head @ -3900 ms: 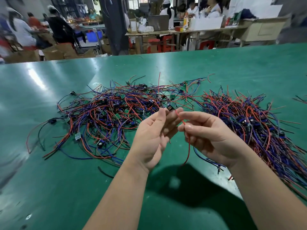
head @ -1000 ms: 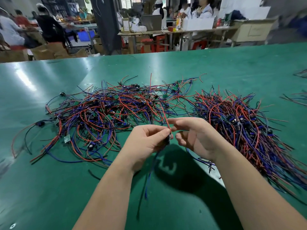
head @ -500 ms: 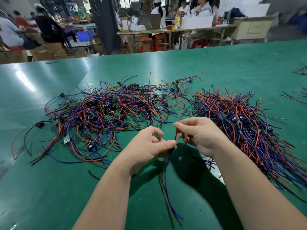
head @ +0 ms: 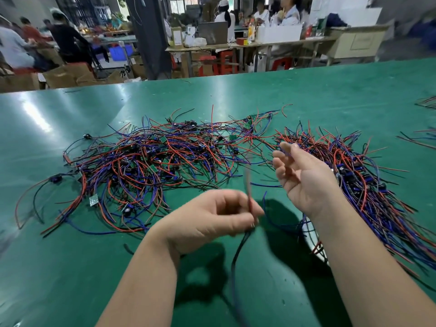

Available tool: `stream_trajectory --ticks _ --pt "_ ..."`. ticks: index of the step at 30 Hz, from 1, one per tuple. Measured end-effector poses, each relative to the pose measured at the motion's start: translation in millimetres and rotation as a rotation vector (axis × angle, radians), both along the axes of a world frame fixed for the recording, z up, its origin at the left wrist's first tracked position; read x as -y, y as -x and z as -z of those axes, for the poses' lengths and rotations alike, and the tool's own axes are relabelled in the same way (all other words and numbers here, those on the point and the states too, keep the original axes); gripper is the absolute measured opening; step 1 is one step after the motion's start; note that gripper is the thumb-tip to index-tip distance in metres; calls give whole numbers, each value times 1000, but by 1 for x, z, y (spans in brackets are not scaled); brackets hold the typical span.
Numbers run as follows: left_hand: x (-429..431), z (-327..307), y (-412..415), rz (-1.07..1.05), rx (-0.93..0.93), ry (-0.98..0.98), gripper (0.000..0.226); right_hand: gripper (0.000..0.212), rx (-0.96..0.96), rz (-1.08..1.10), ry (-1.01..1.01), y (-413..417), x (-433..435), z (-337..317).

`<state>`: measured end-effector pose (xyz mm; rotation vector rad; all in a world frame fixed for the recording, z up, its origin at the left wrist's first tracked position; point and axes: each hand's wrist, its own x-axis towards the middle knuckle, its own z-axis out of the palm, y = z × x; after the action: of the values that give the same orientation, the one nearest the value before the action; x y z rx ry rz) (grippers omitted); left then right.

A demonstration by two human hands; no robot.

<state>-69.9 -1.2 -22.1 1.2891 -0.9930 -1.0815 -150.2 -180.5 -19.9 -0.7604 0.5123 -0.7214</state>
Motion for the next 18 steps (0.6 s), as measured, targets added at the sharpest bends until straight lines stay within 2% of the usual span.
stream_trajectory --ticks 3,5,7,10,12,13,15,17,18 --pt "3 -6 -8 -340 -422 287 19 16 -133 -159 61 2 -1 0" --pt "6 -8 -15 -563 -565 450 10 19 -344 -300 237 1 -6 4" --pt "9 -6 -18 -697 -580 524 17 15 -452 -403 333 0 -13 8" --pt "15 -1 -14 -745 -528 554 27 12 -353 -602 239 1 -19 4" --pt "18 1 -11 -729 -522 580 29 18 -302 -669 162 2 -20 2" --pt "20 2 -11 -721 -522 595 29 19 -290 -630 115 0 -21 3" --pt "17 0 -13 -701 -538 625 30 21 -313 -392 45 -7 -18 7" --pt "11 -3 -18 -623 -609 642 33 21 -377 -167 99 -10 -14 8" --pt "9 -5 -20 -584 -647 636 34 21 -384 -135 137 -10 -13 8"
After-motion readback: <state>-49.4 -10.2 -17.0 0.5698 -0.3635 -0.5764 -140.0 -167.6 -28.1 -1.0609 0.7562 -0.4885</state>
